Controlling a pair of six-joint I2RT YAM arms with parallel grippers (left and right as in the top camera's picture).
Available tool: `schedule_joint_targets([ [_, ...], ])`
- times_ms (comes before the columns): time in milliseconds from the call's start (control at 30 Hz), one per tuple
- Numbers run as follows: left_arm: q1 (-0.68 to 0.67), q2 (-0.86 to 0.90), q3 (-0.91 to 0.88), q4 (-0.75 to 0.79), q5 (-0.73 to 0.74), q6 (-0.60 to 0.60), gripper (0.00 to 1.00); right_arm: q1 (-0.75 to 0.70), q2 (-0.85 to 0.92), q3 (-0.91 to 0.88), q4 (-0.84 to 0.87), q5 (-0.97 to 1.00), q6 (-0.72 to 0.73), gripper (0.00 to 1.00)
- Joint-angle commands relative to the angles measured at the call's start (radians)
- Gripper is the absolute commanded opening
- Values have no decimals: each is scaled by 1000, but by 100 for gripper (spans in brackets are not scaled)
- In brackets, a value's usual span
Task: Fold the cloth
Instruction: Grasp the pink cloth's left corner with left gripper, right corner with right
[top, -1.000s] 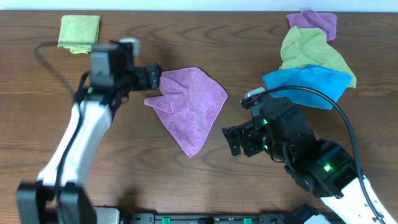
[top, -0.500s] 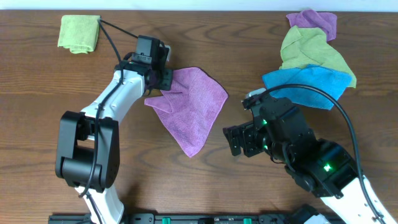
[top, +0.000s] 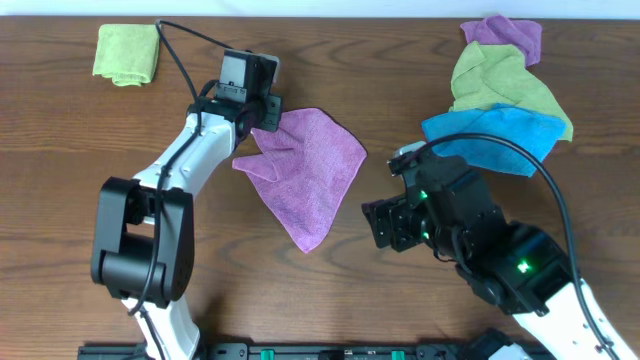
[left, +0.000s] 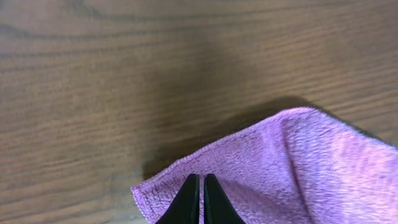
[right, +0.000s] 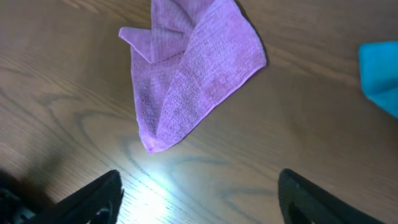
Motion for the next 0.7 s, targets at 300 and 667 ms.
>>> schedule_joint_targets([
  [300,4,93,15,-11,-39,42,6,-5,52,14,1,4,10,77],
  [667,5,133,15,5,-101,74,6,-5,55,14,3,4,10,78],
])
